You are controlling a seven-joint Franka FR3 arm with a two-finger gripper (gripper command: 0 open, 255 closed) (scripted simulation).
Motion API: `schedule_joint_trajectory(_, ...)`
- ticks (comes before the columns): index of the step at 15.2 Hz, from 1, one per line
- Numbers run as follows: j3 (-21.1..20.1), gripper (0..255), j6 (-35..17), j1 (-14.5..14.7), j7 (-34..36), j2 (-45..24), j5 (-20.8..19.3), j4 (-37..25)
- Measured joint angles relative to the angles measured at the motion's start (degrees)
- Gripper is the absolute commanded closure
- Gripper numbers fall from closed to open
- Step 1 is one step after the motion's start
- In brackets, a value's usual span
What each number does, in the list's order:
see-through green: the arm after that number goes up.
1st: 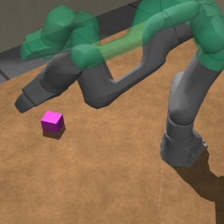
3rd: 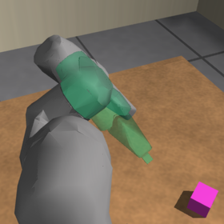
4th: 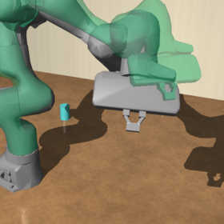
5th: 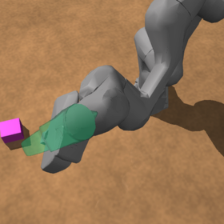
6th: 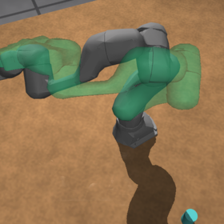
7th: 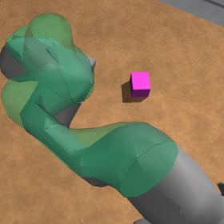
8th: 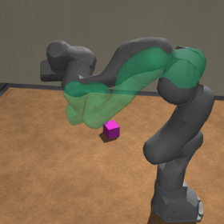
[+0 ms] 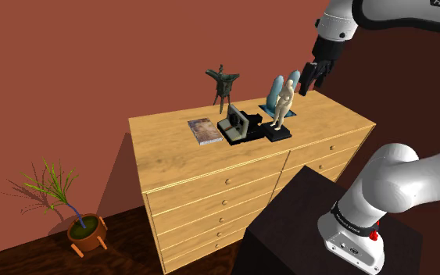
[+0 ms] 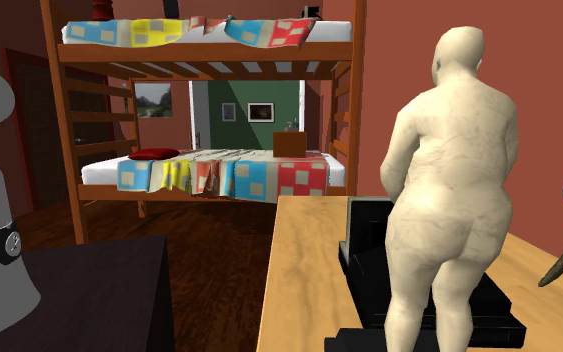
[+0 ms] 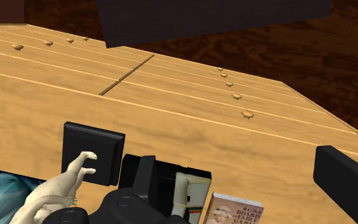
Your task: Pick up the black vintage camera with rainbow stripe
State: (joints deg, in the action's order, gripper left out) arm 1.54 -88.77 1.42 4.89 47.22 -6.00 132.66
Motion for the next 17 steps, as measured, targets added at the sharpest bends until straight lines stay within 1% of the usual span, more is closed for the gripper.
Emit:
schedule_joint_trajectory(2,0.2,0,-0.7,-0.1,0.0,-0.9,0.0,-0.2)
schedule_joint_trajectory(4,0.2,0,-3.4,-0.2,0.8,-3.6,0.2,0.1)
schedule_joint_trajectory(9,2.1,0,-11.3,-0.9,1.1,-12.6,0.0,-0.9)
schedule_joint_trajectory(17,4.6,0,-21.8,-1.7,1.4,-29.1,1.1,-6.6)
